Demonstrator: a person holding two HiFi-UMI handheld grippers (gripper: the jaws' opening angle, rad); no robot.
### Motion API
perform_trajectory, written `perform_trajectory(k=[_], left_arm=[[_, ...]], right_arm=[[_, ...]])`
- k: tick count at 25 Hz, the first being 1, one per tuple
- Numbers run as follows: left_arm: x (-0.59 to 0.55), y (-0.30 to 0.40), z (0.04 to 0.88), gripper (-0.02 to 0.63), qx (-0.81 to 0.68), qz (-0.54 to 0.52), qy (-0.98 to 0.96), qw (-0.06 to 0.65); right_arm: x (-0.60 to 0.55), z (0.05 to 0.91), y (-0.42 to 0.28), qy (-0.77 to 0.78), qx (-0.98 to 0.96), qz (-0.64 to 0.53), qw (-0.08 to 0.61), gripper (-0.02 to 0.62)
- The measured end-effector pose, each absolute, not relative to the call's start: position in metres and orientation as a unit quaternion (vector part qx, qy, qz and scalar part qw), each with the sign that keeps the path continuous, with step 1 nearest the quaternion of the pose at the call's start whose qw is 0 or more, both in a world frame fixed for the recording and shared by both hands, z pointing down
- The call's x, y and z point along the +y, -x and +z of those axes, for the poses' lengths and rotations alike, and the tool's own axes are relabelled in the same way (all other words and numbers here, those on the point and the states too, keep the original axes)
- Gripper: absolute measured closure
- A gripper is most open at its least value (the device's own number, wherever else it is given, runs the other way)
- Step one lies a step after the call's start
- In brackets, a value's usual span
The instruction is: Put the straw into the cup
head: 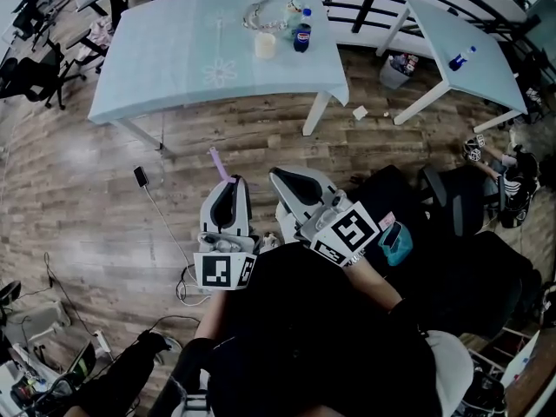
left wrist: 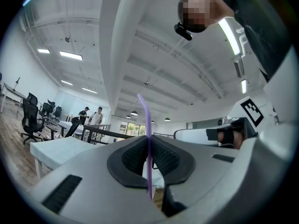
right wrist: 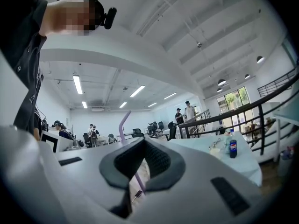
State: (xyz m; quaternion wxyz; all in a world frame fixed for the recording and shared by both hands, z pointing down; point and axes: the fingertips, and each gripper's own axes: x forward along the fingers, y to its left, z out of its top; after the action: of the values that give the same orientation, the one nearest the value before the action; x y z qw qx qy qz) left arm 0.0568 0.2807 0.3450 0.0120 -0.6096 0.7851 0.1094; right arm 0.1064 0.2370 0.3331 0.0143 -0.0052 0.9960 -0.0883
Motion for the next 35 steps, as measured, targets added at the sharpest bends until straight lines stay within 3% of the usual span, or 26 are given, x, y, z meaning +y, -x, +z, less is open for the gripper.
perform_trajectory(k=[21,35], left_arm=[[0.139,0.044,0.331,0.577,0.79,0.098,0.606,0.013],[0.041,0.079,0.327,0.577,0.794,0.108,0.599,0.012]], right_arm=[[0.095,0.332,0.003,-0.01,0.994,-0.112,0.008,0.586],[-0.004,0.328,0.035,-0.015,0.993,-0.113,0.016,0.586]])
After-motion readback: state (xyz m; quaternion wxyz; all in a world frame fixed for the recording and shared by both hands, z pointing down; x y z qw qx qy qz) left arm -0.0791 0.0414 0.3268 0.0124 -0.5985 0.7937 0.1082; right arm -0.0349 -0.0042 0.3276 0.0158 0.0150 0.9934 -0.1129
